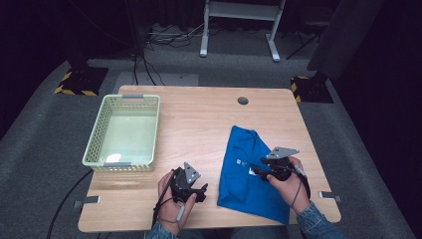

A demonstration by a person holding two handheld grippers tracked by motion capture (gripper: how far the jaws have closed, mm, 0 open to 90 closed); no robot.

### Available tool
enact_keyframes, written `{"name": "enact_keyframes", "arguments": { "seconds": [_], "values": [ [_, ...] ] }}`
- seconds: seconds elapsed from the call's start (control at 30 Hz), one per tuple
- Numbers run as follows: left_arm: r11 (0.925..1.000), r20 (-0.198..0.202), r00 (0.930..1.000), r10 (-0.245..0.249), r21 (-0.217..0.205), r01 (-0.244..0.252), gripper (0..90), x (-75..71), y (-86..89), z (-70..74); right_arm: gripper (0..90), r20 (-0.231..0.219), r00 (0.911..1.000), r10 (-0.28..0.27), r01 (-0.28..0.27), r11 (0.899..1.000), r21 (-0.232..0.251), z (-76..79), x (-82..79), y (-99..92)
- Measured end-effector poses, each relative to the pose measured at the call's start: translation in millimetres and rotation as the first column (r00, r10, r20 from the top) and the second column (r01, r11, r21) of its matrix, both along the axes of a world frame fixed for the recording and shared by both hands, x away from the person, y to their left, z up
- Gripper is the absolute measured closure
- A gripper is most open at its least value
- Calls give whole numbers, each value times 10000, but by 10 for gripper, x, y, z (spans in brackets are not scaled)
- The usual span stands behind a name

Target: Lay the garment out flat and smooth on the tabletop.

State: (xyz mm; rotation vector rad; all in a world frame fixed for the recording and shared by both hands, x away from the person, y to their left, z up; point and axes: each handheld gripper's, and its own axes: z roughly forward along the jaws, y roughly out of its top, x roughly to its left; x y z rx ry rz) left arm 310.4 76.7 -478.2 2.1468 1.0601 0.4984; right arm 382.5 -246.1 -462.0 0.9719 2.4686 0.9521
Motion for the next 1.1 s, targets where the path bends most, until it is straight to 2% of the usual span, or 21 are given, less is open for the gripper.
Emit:
{"name": "enact_keyframes", "arguments": {
  "seconds": [0.2, 0.4, 0.43, 0.57, 0.63, 0.73, 0.93, 1.1],
  "values": [
    [9998, 14, 10000, 16, 208, -16, 183, -50, 50, -25, 486, -51, 10000, 66, -66, 9999, -159, -49, 90, 66],
    [9997, 34, 10000, 75, 229, -76, 182, -90, 115, -41, 514, -180, 9998, 121, -129, 9991, -416, -126, 194, 120],
    [9997, 32, 9999, 113, 203, -113, 182, -93, 130, -42, 541, -240, 9996, 135, -146, 9988, -466, -143, 211, 129],
    [9997, 23, 9998, 203, 137, -203, 183, -98, 165, -37, 754, -542, 9982, 271, -313, 9963, -796, -206, 266, 141],
    [9998, 50, 9998, 180, 125, -181, 183, -95, 165, -34, 841, -515, 9984, 226, -267, 9964, -801, -207, 279, 121],
    [9998, 16, 9998, 186, 83, -186, 183, -93, 151, -35, 882, -621, 9980, 132, -163, 9986, -502, -185, 283, 87],
    [10000, 17, 10000, 95, 29, -95, 183, -74, 119, -30, 900, -257, 9997, -32, 23, 9994, -359, -83, 261, 19],
    [10000, 51, 10000, -3, 23, 3, 183, -59, 73, -19, 900, -150, 9998, -100, 97, 9997, -226, -22, 247, -40]
  ]
}}
